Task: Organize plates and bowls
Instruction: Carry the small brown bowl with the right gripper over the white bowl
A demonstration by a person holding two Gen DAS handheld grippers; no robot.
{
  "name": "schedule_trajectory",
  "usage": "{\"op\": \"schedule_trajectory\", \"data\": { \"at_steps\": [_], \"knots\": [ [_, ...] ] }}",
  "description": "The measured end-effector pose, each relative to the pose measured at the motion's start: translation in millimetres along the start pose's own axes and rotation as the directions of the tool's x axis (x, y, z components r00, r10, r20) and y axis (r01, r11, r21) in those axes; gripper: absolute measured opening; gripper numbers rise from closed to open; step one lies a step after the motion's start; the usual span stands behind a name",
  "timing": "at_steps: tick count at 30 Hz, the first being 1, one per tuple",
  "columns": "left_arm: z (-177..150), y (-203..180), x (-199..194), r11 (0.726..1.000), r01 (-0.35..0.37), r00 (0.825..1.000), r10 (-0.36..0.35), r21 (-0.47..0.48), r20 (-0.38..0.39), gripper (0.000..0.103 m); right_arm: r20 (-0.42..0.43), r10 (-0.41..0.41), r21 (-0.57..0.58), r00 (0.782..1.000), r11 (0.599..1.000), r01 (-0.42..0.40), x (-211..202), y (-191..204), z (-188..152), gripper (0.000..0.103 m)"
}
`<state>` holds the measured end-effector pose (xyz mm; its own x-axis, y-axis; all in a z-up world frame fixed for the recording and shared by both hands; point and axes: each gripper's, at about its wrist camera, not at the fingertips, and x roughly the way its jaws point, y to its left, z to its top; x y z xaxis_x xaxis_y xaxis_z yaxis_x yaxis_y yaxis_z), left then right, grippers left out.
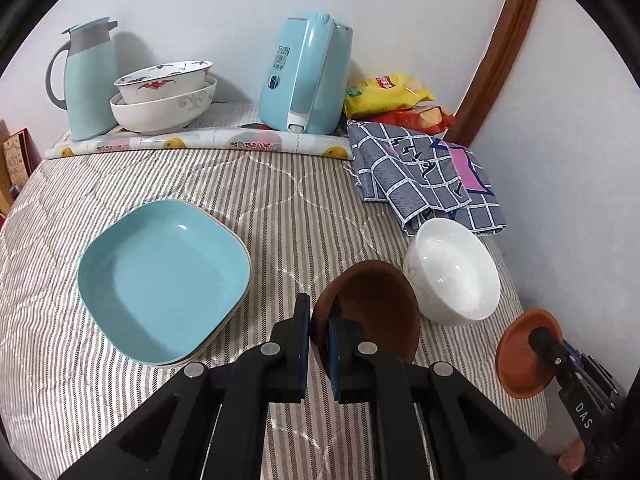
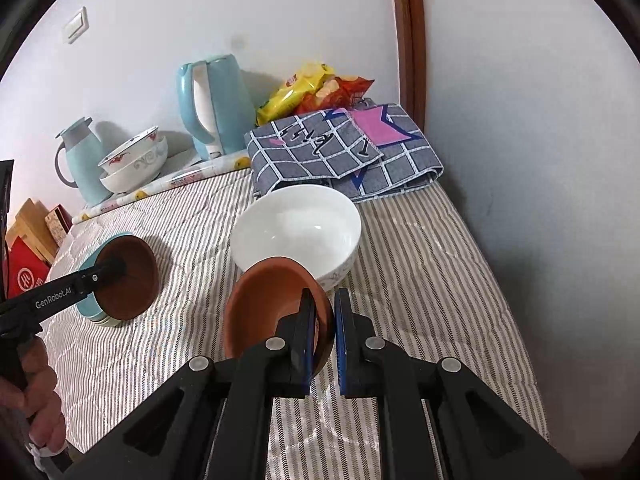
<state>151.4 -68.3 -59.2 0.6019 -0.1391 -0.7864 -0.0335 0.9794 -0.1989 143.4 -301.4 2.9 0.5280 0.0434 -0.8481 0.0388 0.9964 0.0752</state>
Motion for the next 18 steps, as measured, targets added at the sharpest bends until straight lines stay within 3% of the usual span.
{"op": "schedule_trajectory", "data": {
  "at_steps": [18],
  "knots": [
    [11, 9, -20, 1.000, 0.010, 0.999, -0.010, -0.004, 0.035, 0.008, 0.055, -0.027, 0.037, 0.998, 0.999, 0.025, -20, 0, 17, 0.009]
  ]
}}
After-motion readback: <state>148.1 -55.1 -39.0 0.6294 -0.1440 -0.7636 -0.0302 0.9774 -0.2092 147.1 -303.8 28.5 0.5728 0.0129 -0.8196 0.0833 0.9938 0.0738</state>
